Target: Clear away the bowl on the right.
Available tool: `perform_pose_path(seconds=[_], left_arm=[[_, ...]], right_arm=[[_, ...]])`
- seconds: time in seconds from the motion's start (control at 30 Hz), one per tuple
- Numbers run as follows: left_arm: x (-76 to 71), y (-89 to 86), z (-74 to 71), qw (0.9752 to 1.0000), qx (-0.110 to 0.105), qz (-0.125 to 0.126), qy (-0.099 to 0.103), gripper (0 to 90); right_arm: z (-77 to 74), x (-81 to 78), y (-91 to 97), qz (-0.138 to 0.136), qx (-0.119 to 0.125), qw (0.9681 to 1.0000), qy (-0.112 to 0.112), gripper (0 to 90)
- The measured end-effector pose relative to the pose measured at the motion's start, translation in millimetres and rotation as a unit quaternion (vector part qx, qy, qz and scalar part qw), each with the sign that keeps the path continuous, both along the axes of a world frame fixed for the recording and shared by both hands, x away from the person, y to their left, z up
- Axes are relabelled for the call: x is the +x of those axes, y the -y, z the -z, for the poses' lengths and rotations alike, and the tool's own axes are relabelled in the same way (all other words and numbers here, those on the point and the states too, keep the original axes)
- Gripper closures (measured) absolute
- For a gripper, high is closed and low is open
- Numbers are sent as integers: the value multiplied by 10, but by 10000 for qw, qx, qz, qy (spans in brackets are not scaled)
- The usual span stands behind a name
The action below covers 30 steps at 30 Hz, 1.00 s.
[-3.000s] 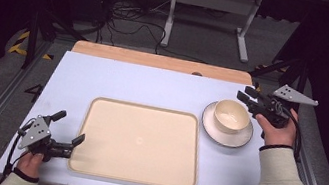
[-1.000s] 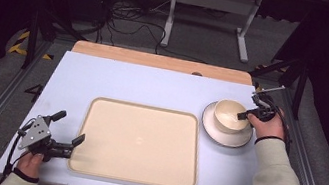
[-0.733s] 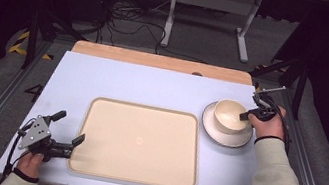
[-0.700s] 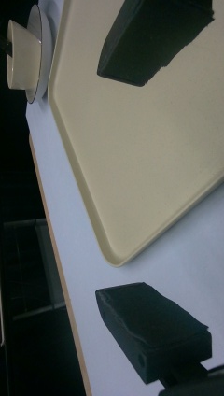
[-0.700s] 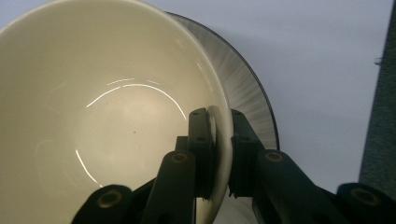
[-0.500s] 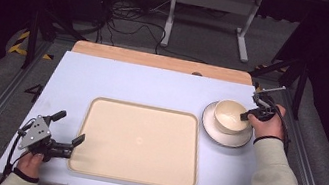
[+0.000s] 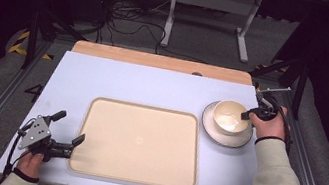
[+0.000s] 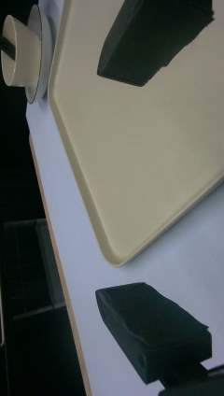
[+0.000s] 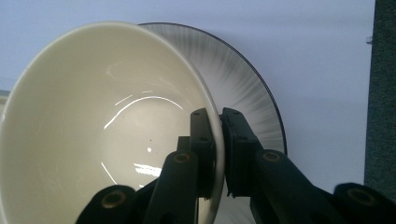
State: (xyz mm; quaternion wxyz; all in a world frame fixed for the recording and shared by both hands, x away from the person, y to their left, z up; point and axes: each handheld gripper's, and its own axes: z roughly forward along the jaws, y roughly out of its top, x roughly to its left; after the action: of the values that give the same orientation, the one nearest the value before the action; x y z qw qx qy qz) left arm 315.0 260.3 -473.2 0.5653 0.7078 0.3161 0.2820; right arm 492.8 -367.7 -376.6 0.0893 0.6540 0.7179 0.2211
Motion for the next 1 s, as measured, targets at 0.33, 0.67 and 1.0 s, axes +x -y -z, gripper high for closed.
perform_pose_path(seconds=[0.33,0.67,1.0], left_arm=[[1,-1,-1,10000,1,2,-9,3],[1,-1,-1,10000,3,2,-7,2],[1,0,-1,10000,0,-2,-9,3]], right_arm=[[-146,-93,48,85,246,9996,69,835],[-345,-206,18,109,406,9990,128,834],[-549,-305,-59,89,498,9987,116,833]])
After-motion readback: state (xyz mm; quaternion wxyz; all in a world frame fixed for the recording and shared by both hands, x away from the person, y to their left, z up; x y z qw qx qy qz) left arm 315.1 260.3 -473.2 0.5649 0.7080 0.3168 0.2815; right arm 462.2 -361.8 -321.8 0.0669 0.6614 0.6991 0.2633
